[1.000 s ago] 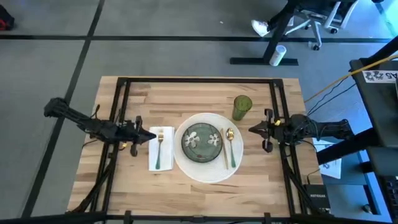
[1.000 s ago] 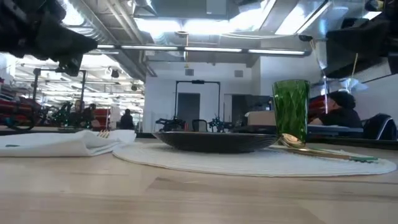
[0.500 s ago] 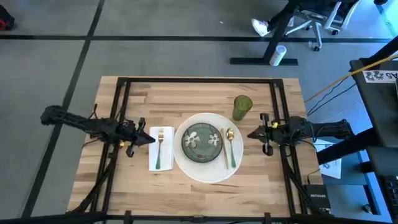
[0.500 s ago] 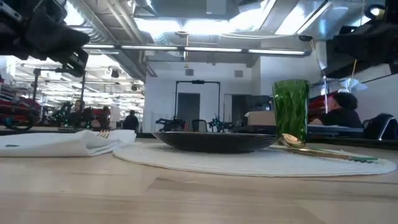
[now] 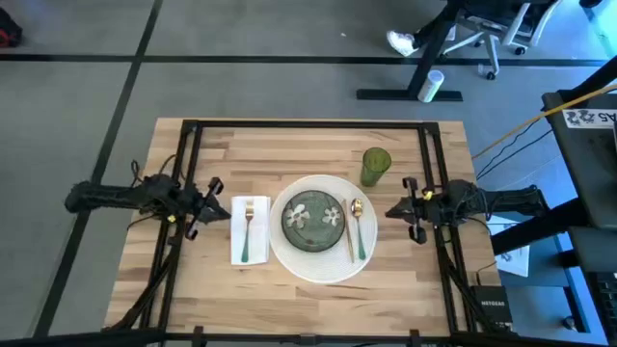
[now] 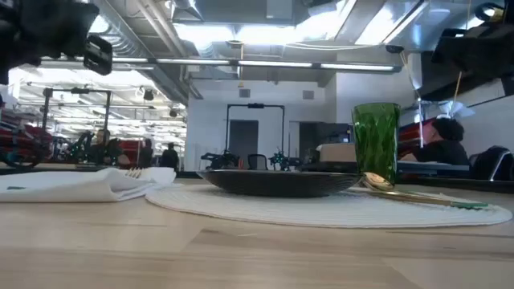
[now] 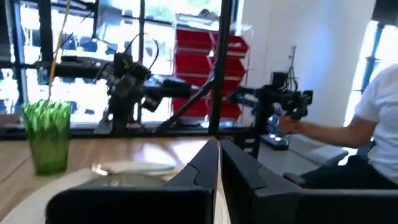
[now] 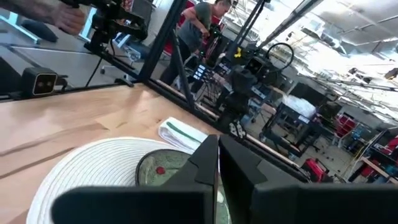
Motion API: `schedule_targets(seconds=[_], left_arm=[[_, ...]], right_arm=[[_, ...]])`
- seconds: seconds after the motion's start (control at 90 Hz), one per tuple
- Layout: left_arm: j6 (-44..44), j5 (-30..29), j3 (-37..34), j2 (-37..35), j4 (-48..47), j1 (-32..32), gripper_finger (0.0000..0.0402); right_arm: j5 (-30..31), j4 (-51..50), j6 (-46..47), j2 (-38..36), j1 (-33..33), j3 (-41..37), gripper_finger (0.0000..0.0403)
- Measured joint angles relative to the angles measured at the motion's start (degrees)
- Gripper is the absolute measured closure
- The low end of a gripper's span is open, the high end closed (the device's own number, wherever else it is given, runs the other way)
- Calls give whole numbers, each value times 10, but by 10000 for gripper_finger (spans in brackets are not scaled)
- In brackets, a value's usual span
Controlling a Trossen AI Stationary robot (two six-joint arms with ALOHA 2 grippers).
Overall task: Set table place
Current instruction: Return to Home Position
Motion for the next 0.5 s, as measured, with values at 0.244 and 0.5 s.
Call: schedule_targets(seconds=[0.244,0.5], left_arm=[[30,-95,0,-4,-18,14,401],[38,-96,0,-4,-15,13,402]], right_arm=[[15,-3,-26,0,0,0,402],[84,-2,87,0,0,0,402]])
